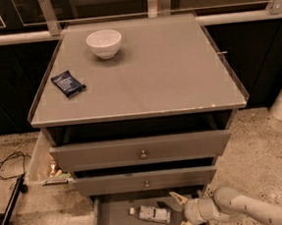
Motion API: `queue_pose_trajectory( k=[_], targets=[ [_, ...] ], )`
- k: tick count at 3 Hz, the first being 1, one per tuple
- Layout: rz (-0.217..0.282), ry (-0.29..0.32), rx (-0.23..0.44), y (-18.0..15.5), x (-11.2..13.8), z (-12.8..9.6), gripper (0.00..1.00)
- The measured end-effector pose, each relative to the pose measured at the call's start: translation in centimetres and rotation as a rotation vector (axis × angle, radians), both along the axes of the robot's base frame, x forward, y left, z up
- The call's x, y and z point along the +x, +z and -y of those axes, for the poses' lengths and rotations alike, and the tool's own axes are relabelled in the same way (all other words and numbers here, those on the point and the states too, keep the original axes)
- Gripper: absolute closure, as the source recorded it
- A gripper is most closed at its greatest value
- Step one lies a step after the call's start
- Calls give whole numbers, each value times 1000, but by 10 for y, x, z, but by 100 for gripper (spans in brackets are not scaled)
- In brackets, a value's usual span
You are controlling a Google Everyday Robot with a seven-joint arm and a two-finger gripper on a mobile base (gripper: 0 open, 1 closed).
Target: Pick blue plastic bottle from bottom drawer and place on counter
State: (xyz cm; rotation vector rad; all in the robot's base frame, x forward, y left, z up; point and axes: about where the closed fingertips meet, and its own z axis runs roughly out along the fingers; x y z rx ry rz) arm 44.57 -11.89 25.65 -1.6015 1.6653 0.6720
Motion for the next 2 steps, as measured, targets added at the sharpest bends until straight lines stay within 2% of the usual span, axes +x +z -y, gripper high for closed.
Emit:
queue_pose_trajectory(
  k=[1, 2],
  targets=[
    [-22, -13, -9, -14, 2, -6, 0],
    [-54, -47, -26, -54, 13, -14, 0]
  ],
)
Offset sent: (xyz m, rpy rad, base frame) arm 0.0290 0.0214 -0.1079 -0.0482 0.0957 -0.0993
